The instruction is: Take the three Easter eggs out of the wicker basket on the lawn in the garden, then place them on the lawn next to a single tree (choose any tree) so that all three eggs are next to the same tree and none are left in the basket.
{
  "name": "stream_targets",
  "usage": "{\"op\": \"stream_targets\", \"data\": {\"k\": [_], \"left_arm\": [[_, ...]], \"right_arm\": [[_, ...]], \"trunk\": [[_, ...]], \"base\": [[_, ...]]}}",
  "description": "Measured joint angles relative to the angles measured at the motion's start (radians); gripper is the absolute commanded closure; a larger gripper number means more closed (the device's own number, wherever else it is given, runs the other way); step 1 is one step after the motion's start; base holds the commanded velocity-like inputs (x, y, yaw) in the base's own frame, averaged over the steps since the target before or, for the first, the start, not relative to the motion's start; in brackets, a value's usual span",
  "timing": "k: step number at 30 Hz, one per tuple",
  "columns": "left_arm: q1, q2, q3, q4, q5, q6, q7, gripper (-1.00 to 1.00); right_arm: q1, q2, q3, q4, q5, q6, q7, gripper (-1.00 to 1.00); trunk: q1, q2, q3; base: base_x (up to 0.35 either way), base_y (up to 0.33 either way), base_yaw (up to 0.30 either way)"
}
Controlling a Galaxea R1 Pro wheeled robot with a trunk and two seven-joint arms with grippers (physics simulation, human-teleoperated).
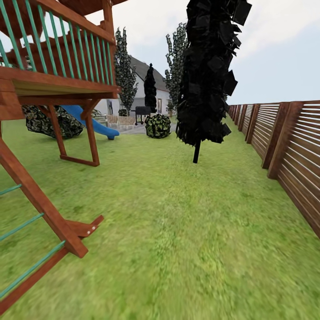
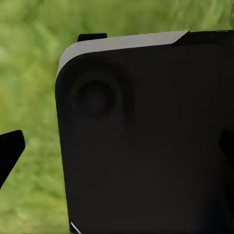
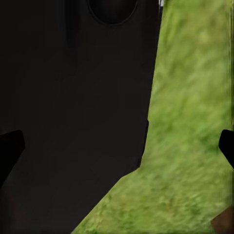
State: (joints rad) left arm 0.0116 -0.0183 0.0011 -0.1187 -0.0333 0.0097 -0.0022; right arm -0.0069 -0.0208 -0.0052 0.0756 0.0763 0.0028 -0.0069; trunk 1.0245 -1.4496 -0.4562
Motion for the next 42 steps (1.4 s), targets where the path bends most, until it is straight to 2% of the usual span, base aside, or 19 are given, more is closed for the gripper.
{"op": "stream_targets", "data": {"k": [18,32,42], "left_arm": [[0.000,0.000,0.000,0.000,0.000,0.000,0.000,-1.00],[0.000,0.000,-0.001,0.000,0.000,0.000,-0.001,-1.00],[0.000,0.000,0.000,0.000,0.000,0.000,-0.001,-1.00]], "right_arm": [[0.000,0.000,0.000,0.000,0.000,0.000,0.000,-1.00],[0.000,0.001,0.000,0.000,0.000,0.000,0.000,-1.00],[0.000,0.001,0.000,0.000,0.000,0.000,0.000,-1.00]], "trunk": [[0.000,0.000,0.000],[0.000,0.000,0.000],[0.000,0.000,0.000]], "base": [[0.275,-0.178,0.005],[0.275,-0.173,0.205],[0.275,-0.162,0.040]]}}
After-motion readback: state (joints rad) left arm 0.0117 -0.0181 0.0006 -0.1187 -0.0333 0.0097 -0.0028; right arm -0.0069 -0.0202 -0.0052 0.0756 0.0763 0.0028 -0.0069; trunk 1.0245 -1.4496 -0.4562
